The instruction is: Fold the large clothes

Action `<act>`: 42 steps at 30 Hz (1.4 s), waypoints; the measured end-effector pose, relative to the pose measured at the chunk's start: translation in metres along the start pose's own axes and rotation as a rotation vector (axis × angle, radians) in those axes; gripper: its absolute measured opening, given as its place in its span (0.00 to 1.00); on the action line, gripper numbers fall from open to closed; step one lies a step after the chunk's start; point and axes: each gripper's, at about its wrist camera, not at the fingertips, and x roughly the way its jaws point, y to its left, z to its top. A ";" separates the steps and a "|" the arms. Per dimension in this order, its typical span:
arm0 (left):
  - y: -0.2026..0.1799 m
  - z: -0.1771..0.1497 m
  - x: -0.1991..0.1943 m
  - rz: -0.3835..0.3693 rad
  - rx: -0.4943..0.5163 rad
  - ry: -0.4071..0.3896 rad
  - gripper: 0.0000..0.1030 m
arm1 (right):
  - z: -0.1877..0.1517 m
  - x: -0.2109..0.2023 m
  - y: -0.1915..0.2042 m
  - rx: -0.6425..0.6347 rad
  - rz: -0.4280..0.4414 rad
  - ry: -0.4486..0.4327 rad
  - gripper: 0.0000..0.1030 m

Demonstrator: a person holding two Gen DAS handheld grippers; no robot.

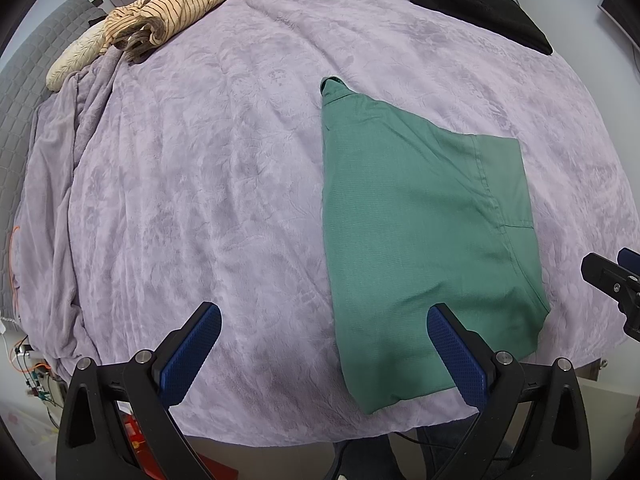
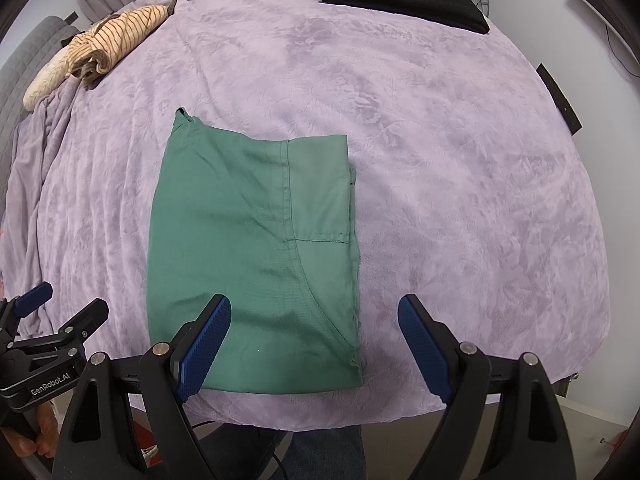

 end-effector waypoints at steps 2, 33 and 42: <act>-0.001 0.000 0.000 0.000 0.001 0.001 1.00 | 0.000 0.000 0.000 0.000 0.000 0.001 0.85; -0.001 -0.002 -0.001 -0.001 -0.003 0.002 1.00 | -0.005 0.000 0.003 0.001 0.008 0.007 0.85; -0.002 -0.002 -0.001 0.001 -0.001 0.003 1.00 | -0.009 0.000 0.007 0.002 0.010 0.008 0.85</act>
